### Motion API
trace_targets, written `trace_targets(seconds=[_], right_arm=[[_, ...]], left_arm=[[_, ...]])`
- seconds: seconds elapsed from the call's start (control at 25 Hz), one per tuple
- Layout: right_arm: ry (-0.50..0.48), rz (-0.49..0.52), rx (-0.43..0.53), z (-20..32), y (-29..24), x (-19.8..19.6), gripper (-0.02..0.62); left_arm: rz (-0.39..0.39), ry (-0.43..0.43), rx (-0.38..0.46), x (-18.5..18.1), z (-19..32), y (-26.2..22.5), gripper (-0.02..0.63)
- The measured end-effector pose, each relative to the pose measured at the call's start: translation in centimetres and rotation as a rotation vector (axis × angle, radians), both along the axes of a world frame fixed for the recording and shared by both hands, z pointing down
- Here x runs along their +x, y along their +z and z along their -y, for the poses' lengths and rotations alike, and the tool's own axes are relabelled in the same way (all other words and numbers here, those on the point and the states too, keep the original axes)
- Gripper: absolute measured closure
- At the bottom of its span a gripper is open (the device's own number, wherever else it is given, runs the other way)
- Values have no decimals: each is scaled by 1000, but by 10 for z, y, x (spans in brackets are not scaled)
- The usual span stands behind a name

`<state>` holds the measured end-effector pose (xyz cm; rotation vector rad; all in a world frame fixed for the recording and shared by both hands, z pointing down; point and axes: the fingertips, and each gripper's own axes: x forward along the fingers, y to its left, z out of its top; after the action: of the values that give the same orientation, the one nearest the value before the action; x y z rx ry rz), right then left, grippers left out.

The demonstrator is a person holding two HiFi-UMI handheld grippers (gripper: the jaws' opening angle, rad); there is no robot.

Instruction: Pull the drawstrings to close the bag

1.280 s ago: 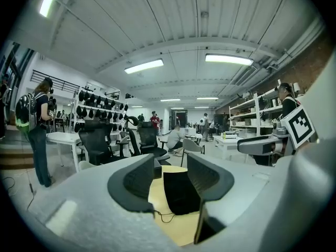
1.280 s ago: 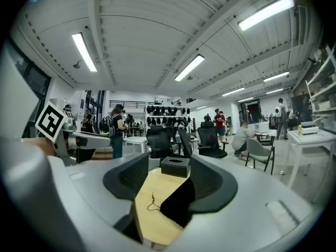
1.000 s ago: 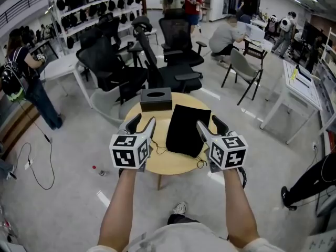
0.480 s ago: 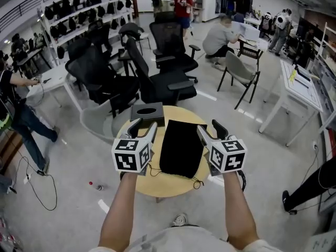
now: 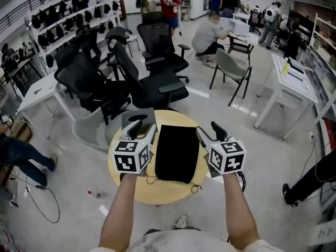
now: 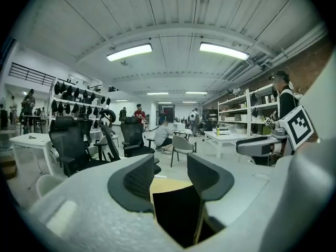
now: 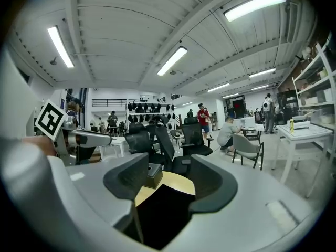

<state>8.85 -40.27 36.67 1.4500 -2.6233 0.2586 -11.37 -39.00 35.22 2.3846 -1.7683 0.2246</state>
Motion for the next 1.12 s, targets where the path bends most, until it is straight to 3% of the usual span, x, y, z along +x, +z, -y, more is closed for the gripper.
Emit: trace_targets(seconds=[0.28,0.76,1.12], right_arm=[[99,-3,-1,-12,-2,9,345],[238,-13,5,-51,-1,-28,345],[293,-33,0,-75,-3,-44,345]], left_arm=[[-2,104,2,8,6,0,403],[-15,268,6,-20,0,3,403],[-22,327,-10,-39,-16,10,403]])
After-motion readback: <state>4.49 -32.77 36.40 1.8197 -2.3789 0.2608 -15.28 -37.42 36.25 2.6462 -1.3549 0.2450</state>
